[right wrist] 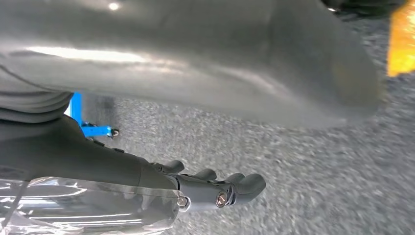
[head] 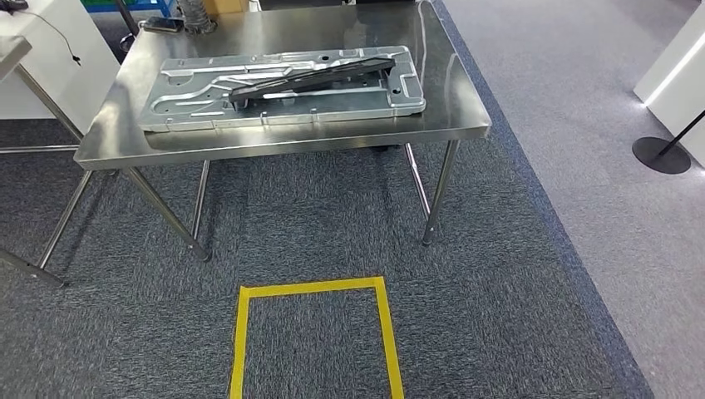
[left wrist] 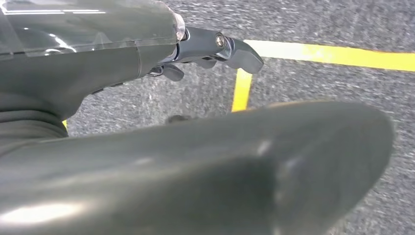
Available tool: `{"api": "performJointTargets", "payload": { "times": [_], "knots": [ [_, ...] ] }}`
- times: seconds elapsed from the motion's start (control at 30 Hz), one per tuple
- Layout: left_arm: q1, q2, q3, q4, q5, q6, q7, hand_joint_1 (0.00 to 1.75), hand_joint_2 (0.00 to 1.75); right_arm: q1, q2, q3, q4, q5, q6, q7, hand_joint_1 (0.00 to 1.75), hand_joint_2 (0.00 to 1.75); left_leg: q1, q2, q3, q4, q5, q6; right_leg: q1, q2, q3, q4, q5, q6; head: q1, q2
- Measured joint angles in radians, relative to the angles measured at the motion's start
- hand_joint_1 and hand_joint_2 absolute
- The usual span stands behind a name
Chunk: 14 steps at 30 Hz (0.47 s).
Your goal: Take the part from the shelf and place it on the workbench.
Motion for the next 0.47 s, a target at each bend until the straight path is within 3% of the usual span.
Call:
{"api": "performJointTargets", "payload": {
  "times": [0.03, 0.1, 0.17, 0.2, 0.27, 0.3, 0.33, 0.37, 0.43, 0.47],
  "knots": [
    [0.0, 0.0, 0.0, 0.0, -0.002, -0.001, -0.003, 0.0, 0.0, 0.0, 0.001, 0.0, 0.0, 0.0, 0.001, 0.0, 0.0, 0.0, 0.0, 0.0, 0.023, -0.001, 0.026, 0.001, 0.001, 0.0, -0.018, 0.004, 0.011, 0.002, 0.0, 0.0],
    [-0.004, 0.0, 0.0, 0.0, -0.005, -0.002, -0.006, 0.0, 0.0, 0.0, 0.004, 0.0, 0.001, -0.001, 0.001, 0.0, 0.0, 0.0, 0.0, -0.001, 0.118, -0.101, 0.07, 0.007, 0.001, 0.001, -0.051, 0.013, 0.032, 0.009, 0.0, 0.0],
    [-0.009, 0.0, 0.0, 0.0, -0.005, -0.003, -0.009, 0.0, 0.0, -0.001, 0.005, 0.0, 0.001, -0.001, 0.001, -0.001, 0.0, 0.0, -0.004, -0.004, 0.228, -0.255, 0.055, 0.019, 0.004, 0.001, -0.073, 0.022, 0.051, 0.019, 0.0, 0.0],
    [-0.012, 0.0, 0.0, 0.0, -0.006, -0.004, -0.01, 0.0, 0.0, -0.002, 0.006, 0.0, 0.002, -0.002, 0.001, -0.002, 0.0, 0.0, -0.006, -0.004, 0.257, -0.305, 0.04, 0.027, 0.004, 0.0, -0.079, 0.023, 0.061, 0.025, 0.0, 0.0],
    [-0.011, 0.0, 0.0, 0.0, -0.006, -0.006, -0.011, 0.0, 0.0, 0.0, 0.006, 0.0, 0.002, -0.004, 0.0, -0.007, 0.0, 0.0, -0.009, -0.003, 0.259, -0.336, 0.038, 0.044, 0.004, 0.0, -0.088, 0.021, 0.081, 0.038, 0.0, 0.0],
    [-0.01, 0.0, 0.0, 0.0, -0.006, -0.006, -0.011, 0.0, 0.0, 0.0, 0.005, 0.0, 0.002, -0.004, 0.0, -0.009, 0.0, 0.0, -0.008, -0.001, 0.249, -0.335, 0.048, 0.052, 0.003, 0.002, -0.094, 0.025, 0.075, 0.044, 0.0, 0.0],
    [-0.009, 0.0, 0.001, 0.0, -0.006, -0.006, -0.011, 0.0, 0.0, 0.002, 0.005, 0.0, 0.002, -0.004, -0.001, -0.011, 0.0, 0.0, -0.007, 0.001, 0.238, -0.335, 0.06, 0.061, 0.002, 0.004, -0.102, 0.043, 0.049, 0.048, 0.0, 0.0],
    [-0.009, 0.0, 0.001, 0.0, -0.006, -0.006, -0.01, 0.0, 0.0, 0.003, 0.005, 0.0, 0.002, -0.004, -0.001, -0.013, 0.0, 0.0, -0.006, 0.003, 0.225, -0.337, 0.073, 0.068, 0.0, 0.005, -0.115, 0.081, 0.004, 0.052, 0.0, 0.0],
    [-0.009, 0.0, 0.002, 0.0, -0.005, -0.005, -0.01, 0.0, 0.0, 0.004, 0.005, 0.0, 0.003, -0.004, -0.001, -0.016, 0.0, 0.0, -0.011, 0.005, 0.195, -0.334, 0.096, 0.077, 0.0, 0.007, -0.143, 0.205, -0.103, 0.056, 0.0, 0.0],
    [-0.009, 0.0, 0.003, 0.0, -0.005, -0.005, -0.01, 0.0, 0.0, 0.004, 0.005, 0.0, 0.003, -0.004, -0.001, -0.017, 0.0, 0.0, -0.012, 0.005, 0.187, -0.333, 0.102, 0.079, 0.0, 0.007, -0.15, 0.242, -0.128, 0.057, 0.0, 0.0]
  ]
}}
